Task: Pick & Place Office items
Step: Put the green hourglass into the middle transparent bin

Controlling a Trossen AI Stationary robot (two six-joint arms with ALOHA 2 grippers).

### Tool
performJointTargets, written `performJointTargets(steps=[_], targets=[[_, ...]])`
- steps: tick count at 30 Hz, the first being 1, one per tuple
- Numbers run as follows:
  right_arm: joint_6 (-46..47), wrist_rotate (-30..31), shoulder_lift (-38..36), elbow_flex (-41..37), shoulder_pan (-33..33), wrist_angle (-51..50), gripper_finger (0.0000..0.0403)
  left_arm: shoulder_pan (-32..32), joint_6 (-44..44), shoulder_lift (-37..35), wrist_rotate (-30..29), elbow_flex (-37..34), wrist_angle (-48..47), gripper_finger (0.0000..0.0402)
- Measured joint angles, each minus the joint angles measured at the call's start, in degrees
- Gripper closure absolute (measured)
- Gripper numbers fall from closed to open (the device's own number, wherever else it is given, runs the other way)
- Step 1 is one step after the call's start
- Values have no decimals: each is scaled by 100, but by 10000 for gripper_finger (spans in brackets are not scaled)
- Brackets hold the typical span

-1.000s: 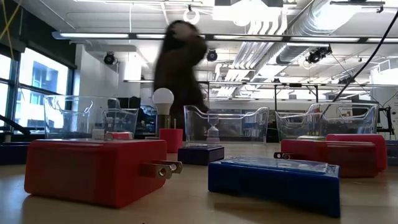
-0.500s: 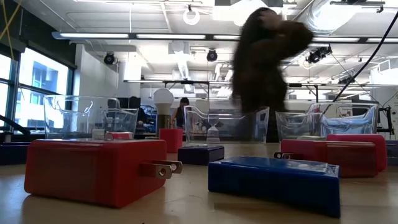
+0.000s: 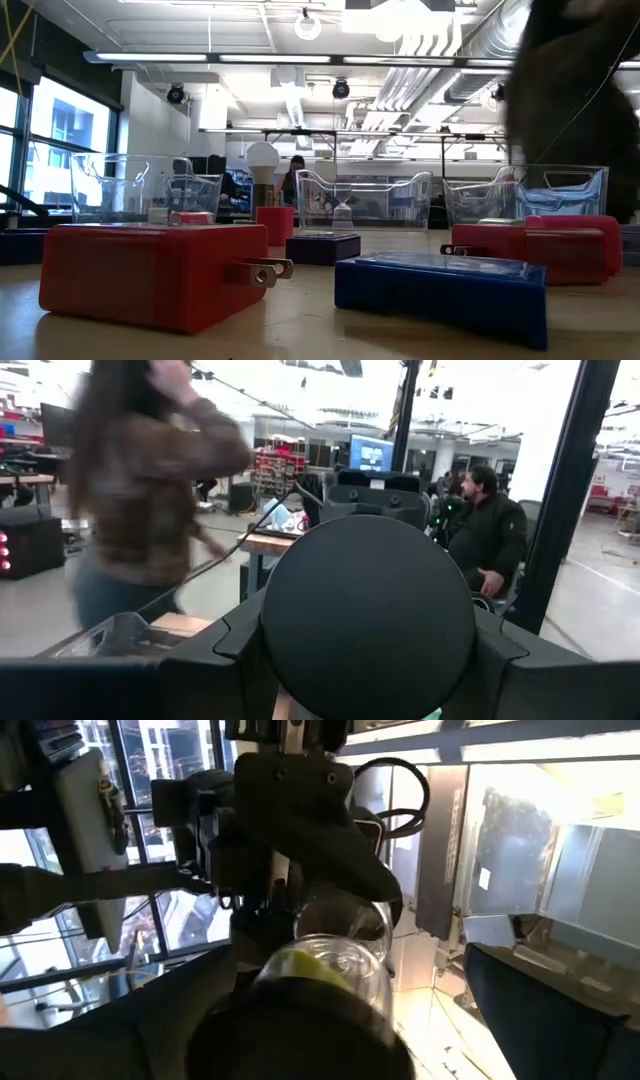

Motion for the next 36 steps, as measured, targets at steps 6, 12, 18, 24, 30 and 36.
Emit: performJointTargets(steps=[6,12,18,24,30,36], targets=[[-31,150,0,0,2,-20,27,1,-110,100,65,0,6,212],[134,333,0,0,31,-89,91,0,-55,100,68,0,20,212],[234,556,0,0,31,-348,179,1,-38,100,61,2,9,212],[79,711,-17,22,132,-362,229,1,-80,103,90,-2,-33,212],[65,977,-4,12,291,-326,218,-1,-157,103,91,-2,-165,212],[189,1352,-2,9,299,-315,228,3,-152,103,60,-2,-192,212]])
